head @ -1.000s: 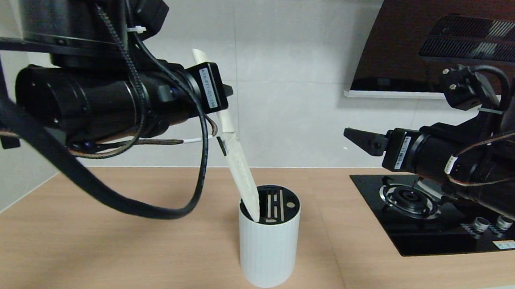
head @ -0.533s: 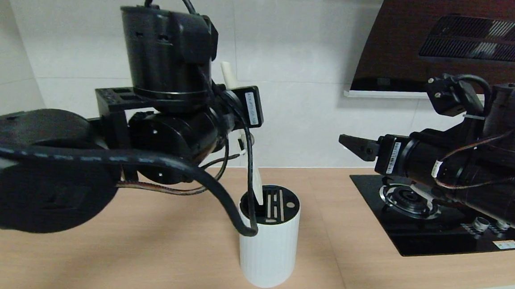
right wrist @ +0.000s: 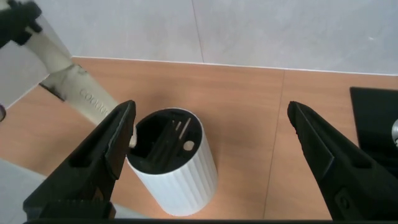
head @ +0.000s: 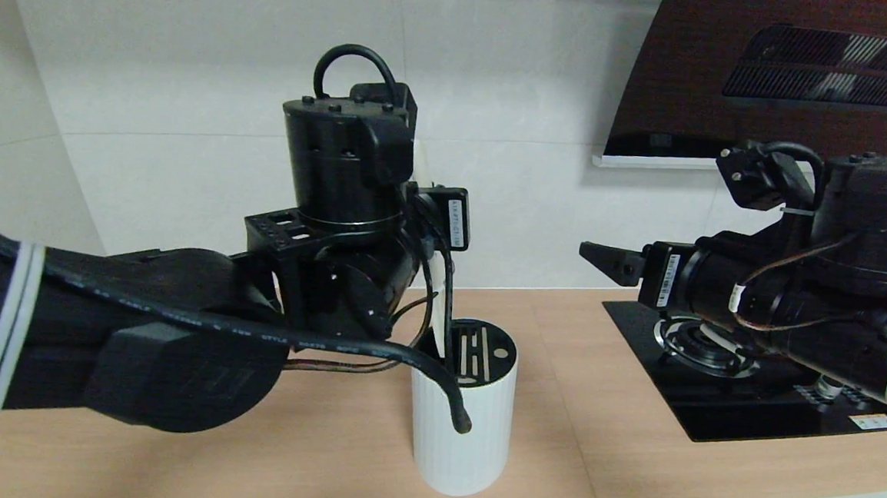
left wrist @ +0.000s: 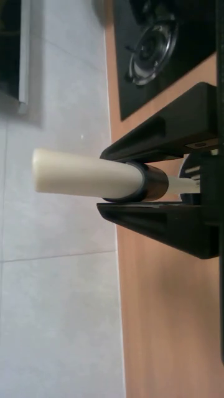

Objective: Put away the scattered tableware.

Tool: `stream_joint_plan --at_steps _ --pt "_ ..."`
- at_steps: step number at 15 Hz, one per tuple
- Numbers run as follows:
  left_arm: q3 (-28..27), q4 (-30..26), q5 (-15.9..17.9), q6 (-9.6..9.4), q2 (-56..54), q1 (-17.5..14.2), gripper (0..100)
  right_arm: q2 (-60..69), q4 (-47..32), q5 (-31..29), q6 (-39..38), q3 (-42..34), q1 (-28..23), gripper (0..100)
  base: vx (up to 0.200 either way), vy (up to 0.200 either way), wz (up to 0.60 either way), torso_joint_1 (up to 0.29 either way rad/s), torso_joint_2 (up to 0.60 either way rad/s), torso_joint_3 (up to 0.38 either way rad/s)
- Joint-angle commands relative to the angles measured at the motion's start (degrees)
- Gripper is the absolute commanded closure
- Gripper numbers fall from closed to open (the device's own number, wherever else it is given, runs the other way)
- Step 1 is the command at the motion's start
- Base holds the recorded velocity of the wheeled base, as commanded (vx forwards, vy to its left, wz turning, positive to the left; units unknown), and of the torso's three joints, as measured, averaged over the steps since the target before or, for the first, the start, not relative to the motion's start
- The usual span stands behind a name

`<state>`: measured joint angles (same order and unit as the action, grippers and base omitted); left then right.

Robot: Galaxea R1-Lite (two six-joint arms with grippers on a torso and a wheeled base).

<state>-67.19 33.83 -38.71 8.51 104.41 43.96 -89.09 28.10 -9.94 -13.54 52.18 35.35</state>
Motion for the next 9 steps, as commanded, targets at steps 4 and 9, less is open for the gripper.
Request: stream_joint_plan --at_steps 4,9 --pt "0.3 1.8 -0.1 0.1 3.1 -0.1 100 -0.5 0.0 0.0 0.0 -0.1 0.1 0 0.0 0.0 0.0 0.0 0.0 0.0" --pt "0.3 4.0 -0.7 0.1 5.5 -0.1 100 -0.6 0.0 -0.1 0.4 -0.2 0.2 0 0.0 0.0 0.0 0.0 0.0 0.0"
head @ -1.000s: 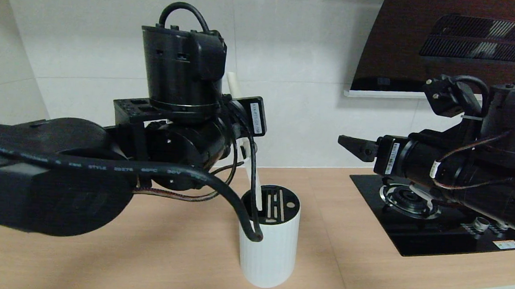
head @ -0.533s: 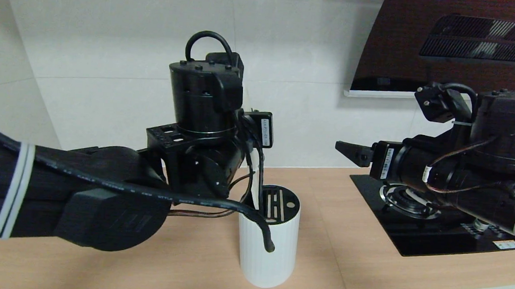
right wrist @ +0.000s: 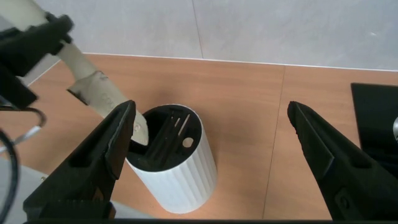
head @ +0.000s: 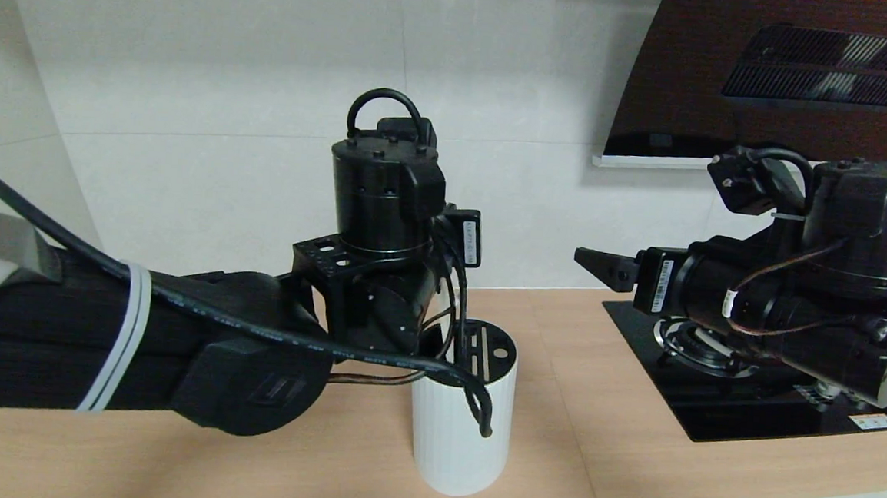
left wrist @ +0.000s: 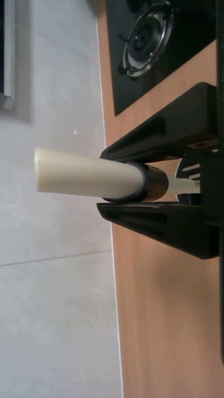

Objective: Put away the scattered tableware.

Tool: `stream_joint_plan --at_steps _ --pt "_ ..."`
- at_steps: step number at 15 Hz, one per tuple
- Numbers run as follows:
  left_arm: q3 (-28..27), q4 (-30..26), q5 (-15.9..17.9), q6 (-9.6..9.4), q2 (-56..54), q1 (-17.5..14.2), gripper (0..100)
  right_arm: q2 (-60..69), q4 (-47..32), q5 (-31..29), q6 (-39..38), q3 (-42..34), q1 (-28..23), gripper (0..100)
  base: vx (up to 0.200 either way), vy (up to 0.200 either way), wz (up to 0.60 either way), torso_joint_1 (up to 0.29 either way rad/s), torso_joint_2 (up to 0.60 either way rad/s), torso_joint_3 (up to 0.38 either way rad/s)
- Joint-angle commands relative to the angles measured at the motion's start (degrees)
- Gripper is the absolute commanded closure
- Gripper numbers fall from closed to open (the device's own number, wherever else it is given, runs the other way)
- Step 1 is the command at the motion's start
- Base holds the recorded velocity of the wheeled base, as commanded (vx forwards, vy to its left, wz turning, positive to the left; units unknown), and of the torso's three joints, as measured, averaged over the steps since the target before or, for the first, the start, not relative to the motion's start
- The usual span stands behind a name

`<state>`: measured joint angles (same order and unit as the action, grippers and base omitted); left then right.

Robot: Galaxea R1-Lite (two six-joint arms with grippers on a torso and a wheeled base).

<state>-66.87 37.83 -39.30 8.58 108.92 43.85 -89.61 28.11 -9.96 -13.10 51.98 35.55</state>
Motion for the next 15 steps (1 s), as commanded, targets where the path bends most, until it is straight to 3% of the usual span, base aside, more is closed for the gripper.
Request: stream_joint_plan --at_steps 1,15 --pt "0.0 0.1 -0.2 0.03 1.1 0.0 100 -0.1 0.0 -0.1 0.1 0.0 0.0 0 0.0 0.0 0.0 0.0 0.0 0.0" --pt "1.5 2.4 -1.8 1.96 8.4 1.0 100 -0.8 0.0 0.0 0.4 -0.7 0.1 0 0.0 0.0 0.0 0.0 0.0 0.0"
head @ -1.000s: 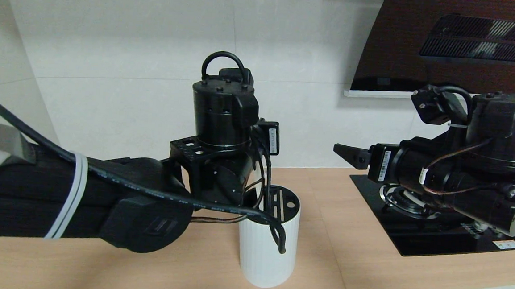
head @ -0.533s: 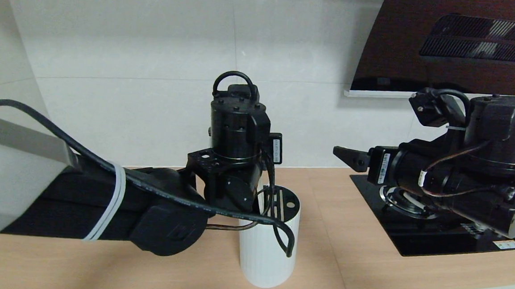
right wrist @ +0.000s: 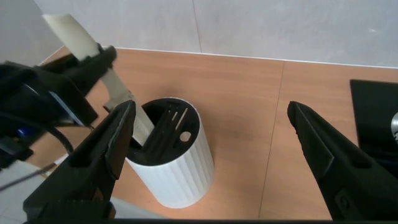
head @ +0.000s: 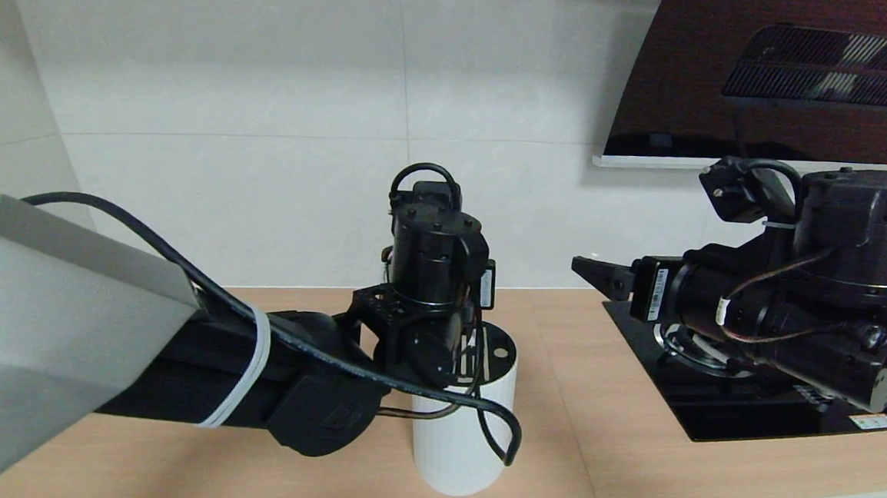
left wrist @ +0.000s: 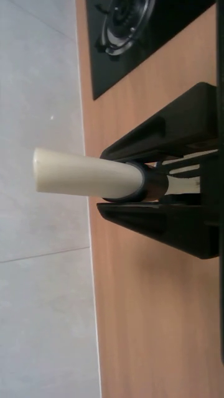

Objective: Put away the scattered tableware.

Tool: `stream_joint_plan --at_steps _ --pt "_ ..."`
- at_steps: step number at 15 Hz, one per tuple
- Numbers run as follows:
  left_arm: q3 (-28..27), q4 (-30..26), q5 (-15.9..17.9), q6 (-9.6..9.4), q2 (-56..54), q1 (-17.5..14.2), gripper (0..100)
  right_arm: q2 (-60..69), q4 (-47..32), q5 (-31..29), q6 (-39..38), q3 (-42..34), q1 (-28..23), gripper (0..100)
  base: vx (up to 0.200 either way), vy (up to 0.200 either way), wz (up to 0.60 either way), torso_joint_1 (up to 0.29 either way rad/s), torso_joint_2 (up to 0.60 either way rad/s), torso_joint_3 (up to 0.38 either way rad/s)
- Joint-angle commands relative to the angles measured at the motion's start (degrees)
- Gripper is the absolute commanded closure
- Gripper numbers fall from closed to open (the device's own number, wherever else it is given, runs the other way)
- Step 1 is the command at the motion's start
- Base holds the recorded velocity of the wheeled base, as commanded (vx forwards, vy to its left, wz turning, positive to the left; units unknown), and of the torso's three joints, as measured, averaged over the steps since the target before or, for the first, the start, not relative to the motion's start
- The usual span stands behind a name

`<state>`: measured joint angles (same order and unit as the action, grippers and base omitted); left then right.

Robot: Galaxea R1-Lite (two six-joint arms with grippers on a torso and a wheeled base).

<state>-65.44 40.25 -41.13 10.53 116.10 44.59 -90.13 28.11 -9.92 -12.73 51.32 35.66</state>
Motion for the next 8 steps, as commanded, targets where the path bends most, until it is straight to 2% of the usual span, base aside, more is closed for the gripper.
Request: stream_joint_plan --at_steps 1,3,8 --pt "0.0 0.0 0.0 0.01 1.5 0.2 100 -0.2 0.0 0.0 0.0 0.0 0.0 0 0.0 0.0 0.0 0.0 0.0 0.0" --pt "0.7 -0.1 0.1 1.07 3.3 0.4 100 -0.3 0.0 0.0 0.7 -0.1 0.0 0 0.0 0.0 0.0 0.0 0.0 0.0" --pt "2.3 -0.4 0.2 1.16 4.3 1.0 100 -0.6 0.0 0.0 0.7 -0.1 0.0 0 0.0 0.0 0.0 0.0 0.0 0.0"
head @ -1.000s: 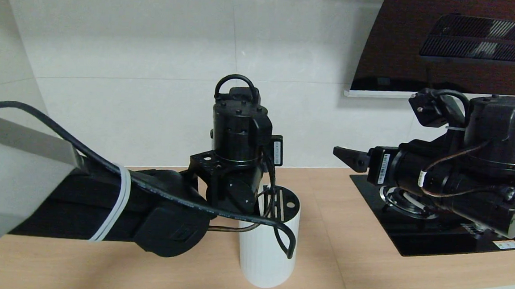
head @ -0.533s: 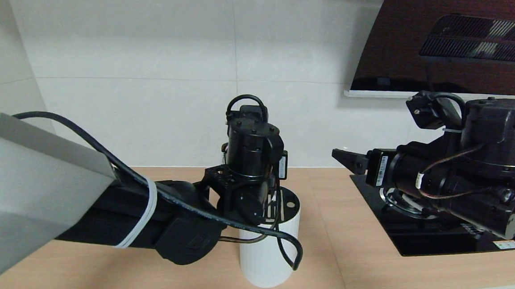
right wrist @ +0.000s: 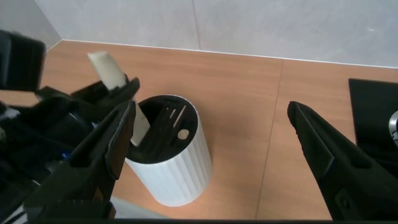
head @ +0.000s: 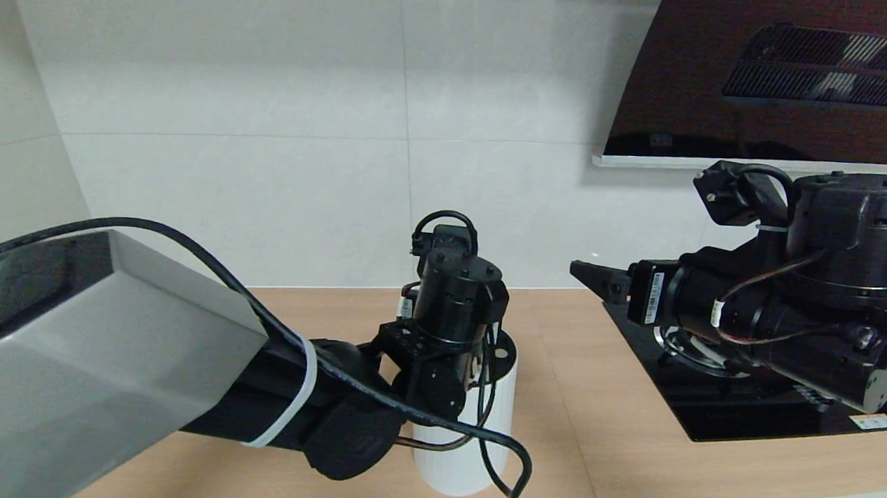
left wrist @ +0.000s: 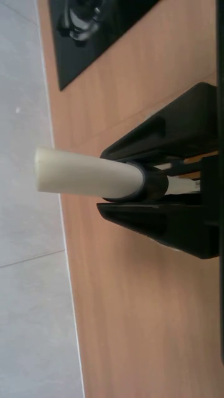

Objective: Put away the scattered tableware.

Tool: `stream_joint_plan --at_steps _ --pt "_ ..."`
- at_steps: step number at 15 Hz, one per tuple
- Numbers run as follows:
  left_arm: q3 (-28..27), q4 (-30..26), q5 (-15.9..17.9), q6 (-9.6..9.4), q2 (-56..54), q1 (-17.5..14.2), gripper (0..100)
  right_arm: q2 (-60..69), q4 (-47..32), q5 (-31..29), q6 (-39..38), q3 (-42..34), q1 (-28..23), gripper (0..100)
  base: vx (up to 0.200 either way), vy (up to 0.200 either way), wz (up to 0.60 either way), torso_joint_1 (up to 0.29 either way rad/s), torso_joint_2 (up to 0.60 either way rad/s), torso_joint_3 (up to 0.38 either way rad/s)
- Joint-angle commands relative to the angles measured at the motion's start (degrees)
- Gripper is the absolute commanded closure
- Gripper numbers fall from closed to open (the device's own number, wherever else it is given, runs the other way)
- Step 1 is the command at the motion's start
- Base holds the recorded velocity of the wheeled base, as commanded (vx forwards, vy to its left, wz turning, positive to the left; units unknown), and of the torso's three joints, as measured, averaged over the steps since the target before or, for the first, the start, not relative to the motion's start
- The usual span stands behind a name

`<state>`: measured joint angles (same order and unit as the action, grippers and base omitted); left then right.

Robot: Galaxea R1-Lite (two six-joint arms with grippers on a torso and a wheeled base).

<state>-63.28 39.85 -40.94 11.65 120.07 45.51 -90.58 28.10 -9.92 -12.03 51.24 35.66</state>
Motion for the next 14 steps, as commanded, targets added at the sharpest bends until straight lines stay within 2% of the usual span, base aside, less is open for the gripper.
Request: stream_joint_plan --at_steps 1,6,7,14 --pt "0.2 0.0 0.0 0.04 0.3 0.1 100 -0.1 0.0 0.0 0.0 0.0 0.0 0 0.0 0.0 0.0 0.0 0.0 0.0" --pt "0.3 0.1 0.0 0.04 0.3 0.1 100 -0.2 0.0 0.0 0.0 0.0 0.0 0 0.0 0.0 0.0 0.0 0.0 0.0" --pt "0.3 0.1 0.0 0.04 0.3 0.1 0 -0.2 0.0 0.0 0.0 0.0 0.0 0 0.0 0.0 0.0 0.0 0.0 0.0" --pt "0.2 0.3 0.1 0.04 0.2 0.2 0 -0.2 0.0 0.0 0.0 -0.1 0.0 0 0.0 0.0 0.0 0.0 0.0 0.0"
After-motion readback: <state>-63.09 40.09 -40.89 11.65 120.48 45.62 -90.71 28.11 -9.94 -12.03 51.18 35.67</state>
